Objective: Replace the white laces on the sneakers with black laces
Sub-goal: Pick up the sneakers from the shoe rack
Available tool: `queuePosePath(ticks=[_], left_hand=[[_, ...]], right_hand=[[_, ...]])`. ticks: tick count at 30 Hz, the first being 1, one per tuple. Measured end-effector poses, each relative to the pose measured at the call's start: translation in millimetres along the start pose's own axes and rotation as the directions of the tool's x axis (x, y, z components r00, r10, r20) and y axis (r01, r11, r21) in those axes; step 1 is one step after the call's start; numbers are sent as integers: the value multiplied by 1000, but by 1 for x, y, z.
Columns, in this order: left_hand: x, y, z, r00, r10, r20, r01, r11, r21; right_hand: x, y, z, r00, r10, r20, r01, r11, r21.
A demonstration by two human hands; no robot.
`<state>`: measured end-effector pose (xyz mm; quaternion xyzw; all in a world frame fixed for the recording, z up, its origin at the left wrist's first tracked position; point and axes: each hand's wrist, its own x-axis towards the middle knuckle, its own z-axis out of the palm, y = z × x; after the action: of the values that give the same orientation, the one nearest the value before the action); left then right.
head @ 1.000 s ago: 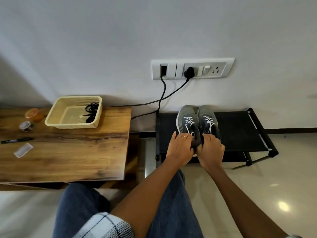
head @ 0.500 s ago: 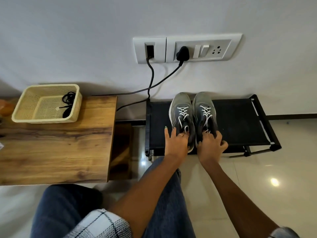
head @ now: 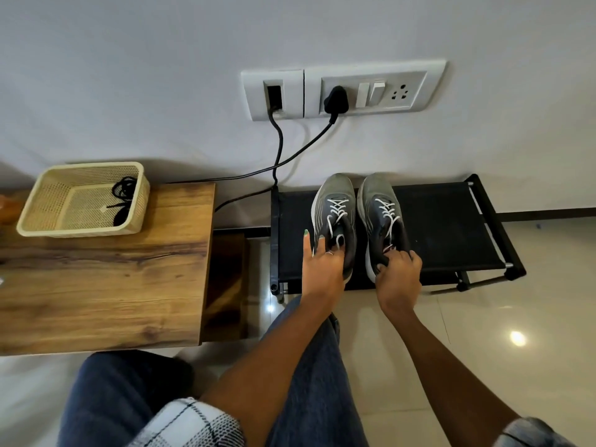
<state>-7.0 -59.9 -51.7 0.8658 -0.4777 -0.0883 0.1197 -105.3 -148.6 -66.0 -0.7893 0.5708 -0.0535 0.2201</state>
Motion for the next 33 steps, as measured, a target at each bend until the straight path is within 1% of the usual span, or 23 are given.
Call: queuePosePath(ticks=[5, 9, 11, 15, 19, 23, 25, 29, 33], left_hand=[[-3, -3, -12, 996, 14, -88, -21, 997, -80], [-14, -6, -23, 979, 3, -202, -30, 991, -132], [-24, -11, -32, 970, -3, -242, -30, 990, -134], [-49, -28, -52, 951, -17, -310, -10, 996, -84], [-84, -51, -77, 931, -52, -361, 24, 996, -82], [-124, -76, -95, 935, -38, -353, 14, 997, -69], [-144, -82, -98, 934, -46, -354, 12, 995, -99], [-183, -97, -106, 900, -99, -425, 38, 988, -150], [-214, -121, -119, 853, -176, -492, 91, 977, -192]], right_hand=[[-9, -4, -10, 998, -20, -63, 23, 999, 48], [-24, -22, -27, 992, -75, -106, 85, 992, 90], [-34, -36, -39, 987, -100, -126, 115, 986, 119], [-63, -60, -55, 974, -160, -161, 185, 970, 156], [-98, -86, -63, 964, -214, -158, 242, 951, 192], [-137, -105, -63, 959, -247, -139, 273, 937, 217], [-154, -112, -61, 957, -261, -129, 284, 932, 225], [-184, -131, -53, 934, -343, -100, 357, 902, 242], [-210, -154, -43, 892, -443, -93, 451, 858, 244]])
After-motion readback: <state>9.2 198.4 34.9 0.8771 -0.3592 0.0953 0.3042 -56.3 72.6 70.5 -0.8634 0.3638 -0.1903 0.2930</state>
